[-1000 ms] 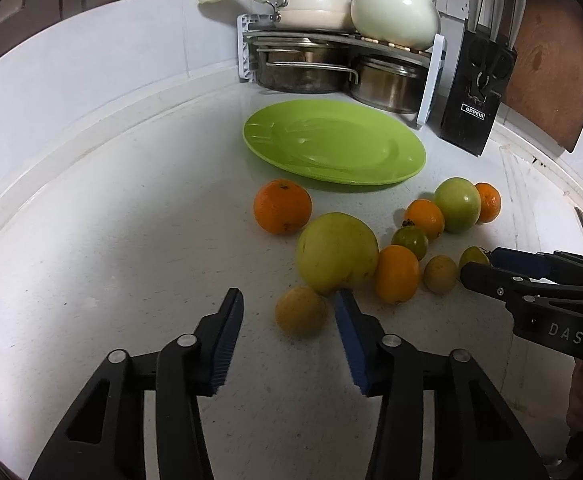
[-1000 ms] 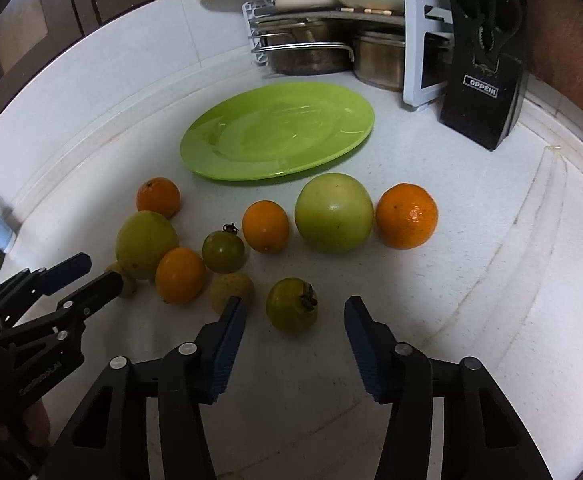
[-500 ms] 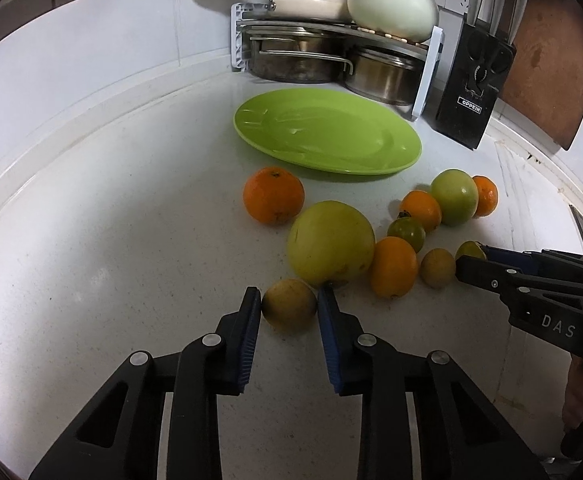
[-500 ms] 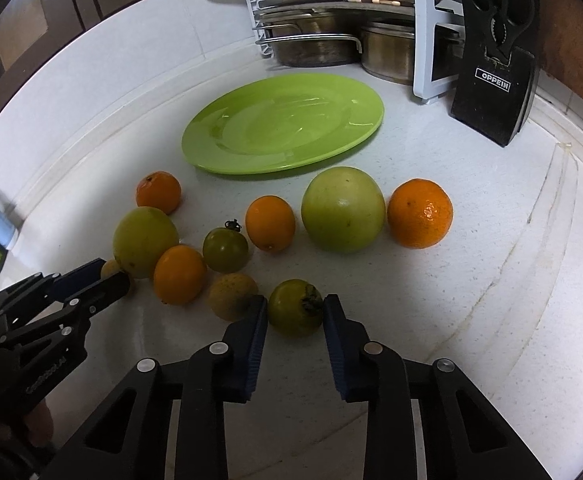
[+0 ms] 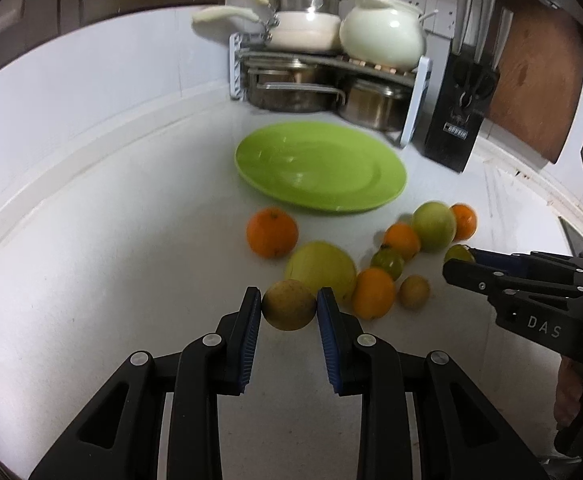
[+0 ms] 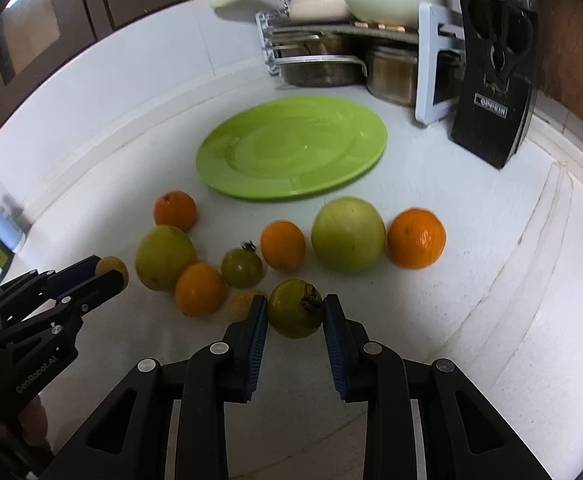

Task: Organize fruits
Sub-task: 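Grasp a small tan fruit with the left tool while the right tool grasps a small green tomato, then carry both fruits over the green plate and open both tools to release them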

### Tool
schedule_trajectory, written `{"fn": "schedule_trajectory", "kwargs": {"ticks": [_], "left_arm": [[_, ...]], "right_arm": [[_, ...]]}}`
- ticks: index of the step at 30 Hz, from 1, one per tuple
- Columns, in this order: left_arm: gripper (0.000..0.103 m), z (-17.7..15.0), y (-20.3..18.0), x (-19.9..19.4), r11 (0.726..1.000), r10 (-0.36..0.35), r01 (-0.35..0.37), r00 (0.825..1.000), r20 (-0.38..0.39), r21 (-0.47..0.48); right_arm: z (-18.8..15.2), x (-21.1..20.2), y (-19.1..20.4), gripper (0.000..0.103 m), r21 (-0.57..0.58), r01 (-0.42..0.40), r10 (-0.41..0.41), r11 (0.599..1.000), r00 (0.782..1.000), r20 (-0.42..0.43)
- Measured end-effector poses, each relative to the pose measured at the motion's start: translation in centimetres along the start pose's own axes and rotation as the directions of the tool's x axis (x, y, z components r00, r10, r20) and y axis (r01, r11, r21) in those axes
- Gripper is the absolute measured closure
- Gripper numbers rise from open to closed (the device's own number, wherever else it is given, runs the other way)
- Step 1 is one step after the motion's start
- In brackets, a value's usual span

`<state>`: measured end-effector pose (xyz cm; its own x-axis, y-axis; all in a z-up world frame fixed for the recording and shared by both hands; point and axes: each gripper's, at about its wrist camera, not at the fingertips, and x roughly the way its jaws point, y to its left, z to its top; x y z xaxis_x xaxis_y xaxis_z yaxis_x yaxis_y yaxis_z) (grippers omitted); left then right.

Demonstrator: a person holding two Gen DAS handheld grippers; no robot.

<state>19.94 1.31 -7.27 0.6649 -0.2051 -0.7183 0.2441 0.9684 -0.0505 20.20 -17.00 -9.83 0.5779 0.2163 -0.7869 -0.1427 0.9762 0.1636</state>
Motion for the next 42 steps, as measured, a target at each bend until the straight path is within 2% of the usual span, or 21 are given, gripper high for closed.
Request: {"fn": "schedule_trajectory", "kwargs": {"ticks": [10, 20, 27, 32, 42], "left_arm": [[0.074, 3.4, -0.5, -1.1, 0.999, -0.040, 0.036, 0.995, 0.093, 0.038], [0.074, 7.5, 0.1, 1.5, 0.993, -0.102, 0.095, 0.990, 0.093, 0.073], [0.074, 10.3, 0.8, 5.4, 0.988, -0.137, 0.135, 0.990, 0.025, 0.081], [0.074, 12.1, 1.2, 8.9, 0.985, -0.154, 0.157, 0.987, -0.043, 0.071], [0.074, 13.0, 1.0, 13.4, 0.981, -0.160, 0.174, 0.977, -0.144, 0.087]], "right_arm": [[2.7, -2.3, 1.1, 0.074, -0.035, -0.031, 0.034, 0.999, 0.996, 0.085], [7.2, -1.0, 1.3, 0.074, -0.068, -0.069, 0.077, 0.995, 0.991, 0.114], [10.0, 1.6, 0.6, 0.074, -0.087, -0.079, 0.086, 0.993, 0.993, 0.078], [11.7, 4.9, -0.5, 0.074, -0.090, -0.093, 0.094, 0.992, 0.995, 0.011], [12.5, 9.2, -1.7, 0.074, -0.068, -0.089, 0.083, 0.994, 0.993, -0.085]]}}
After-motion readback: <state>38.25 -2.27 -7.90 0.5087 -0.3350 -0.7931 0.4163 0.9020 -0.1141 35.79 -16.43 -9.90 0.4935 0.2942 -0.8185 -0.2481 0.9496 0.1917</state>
